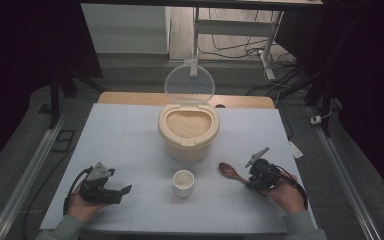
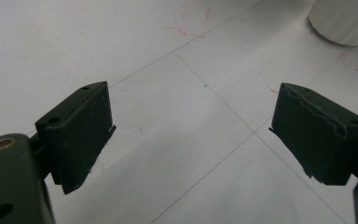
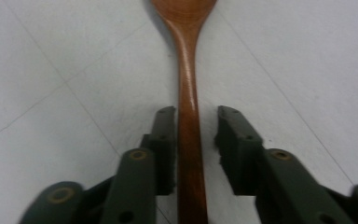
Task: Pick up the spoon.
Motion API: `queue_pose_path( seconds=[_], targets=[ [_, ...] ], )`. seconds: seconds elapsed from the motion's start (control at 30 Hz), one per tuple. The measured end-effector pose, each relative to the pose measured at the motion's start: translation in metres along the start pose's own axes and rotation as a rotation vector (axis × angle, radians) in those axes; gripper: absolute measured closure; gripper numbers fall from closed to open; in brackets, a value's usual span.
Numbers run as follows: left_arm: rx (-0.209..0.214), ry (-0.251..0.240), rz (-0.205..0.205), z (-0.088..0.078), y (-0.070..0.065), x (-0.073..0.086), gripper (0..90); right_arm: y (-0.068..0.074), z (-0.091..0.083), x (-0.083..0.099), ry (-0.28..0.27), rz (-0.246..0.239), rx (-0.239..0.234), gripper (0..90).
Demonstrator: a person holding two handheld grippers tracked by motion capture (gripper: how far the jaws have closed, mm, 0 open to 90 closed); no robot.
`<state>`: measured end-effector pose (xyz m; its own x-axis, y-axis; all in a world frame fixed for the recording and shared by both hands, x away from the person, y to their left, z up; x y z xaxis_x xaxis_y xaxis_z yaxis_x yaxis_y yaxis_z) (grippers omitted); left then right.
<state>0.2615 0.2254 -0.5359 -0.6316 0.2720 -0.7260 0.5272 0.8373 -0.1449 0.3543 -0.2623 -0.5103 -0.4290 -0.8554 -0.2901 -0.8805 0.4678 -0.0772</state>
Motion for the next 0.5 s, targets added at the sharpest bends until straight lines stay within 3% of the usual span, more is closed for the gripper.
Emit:
queue_pose_path(
  seconds=[0.13, 0.27, 0.5],
  targets=[
    [-0.003, 0.001, 0.000, 0.0002, 0.0002, 0.0002, 12.3, -0.0010, 0.0017, -0.0044, 0.019, -0.004, -0.011, 79.2],
    [-0.005, 0.005, 0.004, 0.0005, 0.0000, 0.0007, 12.3, 0.0003, 0.0021, -0.0066, 0.036, -0.015, -0.005, 79.9],
    [-0.016, 0.004, -0.002, -0.0007, 0.0027, 0.0023, 12.2, 0.0014, -0.0006, -0.0036, 0.005, -0.055, 0.020, 80.2]
  ],
)
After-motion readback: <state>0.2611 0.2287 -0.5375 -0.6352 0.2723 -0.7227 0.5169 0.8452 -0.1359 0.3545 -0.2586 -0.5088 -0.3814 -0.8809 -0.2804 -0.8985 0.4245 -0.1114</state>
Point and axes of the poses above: each handheld gripper's, and its own axes: z roughly forward along the jaws, x roughly out of its underside, y roughly to its left, the point moved 2 cm from there along z, roughly forward along the jaws, and after that the axes turned 6 degrees about -z, right-handed, at the moved point
